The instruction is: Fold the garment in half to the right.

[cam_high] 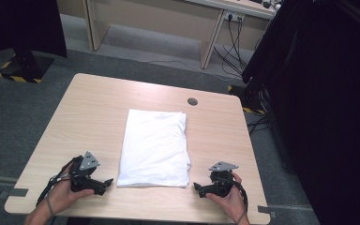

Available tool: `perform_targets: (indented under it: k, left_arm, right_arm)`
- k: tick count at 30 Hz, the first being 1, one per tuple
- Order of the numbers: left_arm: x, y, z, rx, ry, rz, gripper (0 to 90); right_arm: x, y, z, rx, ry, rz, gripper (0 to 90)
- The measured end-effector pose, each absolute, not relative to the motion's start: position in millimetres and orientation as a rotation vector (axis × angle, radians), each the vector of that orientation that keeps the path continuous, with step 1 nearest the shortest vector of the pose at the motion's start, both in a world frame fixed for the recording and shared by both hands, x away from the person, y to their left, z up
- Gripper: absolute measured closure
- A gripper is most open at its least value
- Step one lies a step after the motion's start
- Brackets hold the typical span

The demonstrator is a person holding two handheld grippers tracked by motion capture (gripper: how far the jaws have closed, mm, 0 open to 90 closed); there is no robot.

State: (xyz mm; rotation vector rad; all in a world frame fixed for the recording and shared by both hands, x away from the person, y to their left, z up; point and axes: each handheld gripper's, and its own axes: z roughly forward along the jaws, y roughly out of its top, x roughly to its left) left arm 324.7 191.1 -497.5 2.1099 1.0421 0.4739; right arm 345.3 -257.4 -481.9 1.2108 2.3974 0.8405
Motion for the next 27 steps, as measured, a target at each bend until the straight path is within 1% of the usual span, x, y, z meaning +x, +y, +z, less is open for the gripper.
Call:
perform_targets:
  k: [27]
  left_arm:
    - [324.7, 191.1, -497.5, 2.11, 1.042, 0.474, 0.0]
  right_arm:
    - [317.2, -274.6, -482.8, 1.221, 2.39, 0.838, 0.8]
